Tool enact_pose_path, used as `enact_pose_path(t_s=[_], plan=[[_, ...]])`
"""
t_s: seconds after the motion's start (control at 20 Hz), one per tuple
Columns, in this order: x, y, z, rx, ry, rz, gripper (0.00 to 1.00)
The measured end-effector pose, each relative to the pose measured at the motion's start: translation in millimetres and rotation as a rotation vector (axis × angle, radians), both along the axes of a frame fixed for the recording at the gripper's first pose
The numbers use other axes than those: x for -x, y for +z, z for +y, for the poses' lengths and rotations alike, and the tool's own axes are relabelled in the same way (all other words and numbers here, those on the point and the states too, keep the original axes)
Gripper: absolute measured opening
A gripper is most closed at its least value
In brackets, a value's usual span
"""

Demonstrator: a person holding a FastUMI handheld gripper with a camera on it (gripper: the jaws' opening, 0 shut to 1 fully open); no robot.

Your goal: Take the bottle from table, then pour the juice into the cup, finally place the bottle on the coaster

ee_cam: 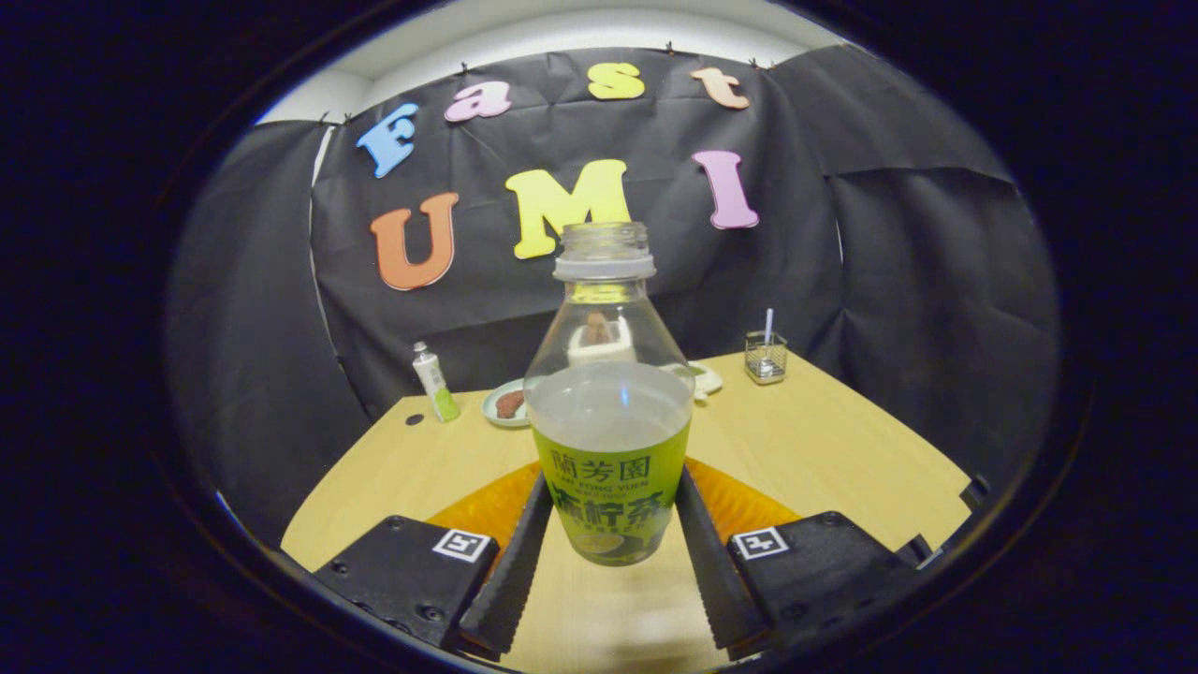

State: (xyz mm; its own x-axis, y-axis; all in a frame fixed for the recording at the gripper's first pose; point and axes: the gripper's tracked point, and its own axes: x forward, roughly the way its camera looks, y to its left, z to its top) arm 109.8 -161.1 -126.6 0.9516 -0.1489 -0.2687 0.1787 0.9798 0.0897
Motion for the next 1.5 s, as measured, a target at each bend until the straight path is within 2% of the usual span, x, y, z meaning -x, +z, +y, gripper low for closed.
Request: enact_pose_path(t_s=[0.2,0.5,0.7,0.8,1.05,1.5], plan=[[-46.0,-18.3,-12.3,0.061,-0.063,-0.032,0.8],[-106.4,-65.1,-28.2,0.079,-0.079,-0.018,0.8],[-129.9,-92.8,-40.4,0.084,-0.099,0.007,0.81],[-134.8,-103.5,-49.8,0.08,-0.125,0.025,0.81],[-138.0,-115.2,-48.7,0.022,-0.11,0.019,0.81],[-141.0,-125.7,-49.2,0.101,-0.076,0.097,0.83]])
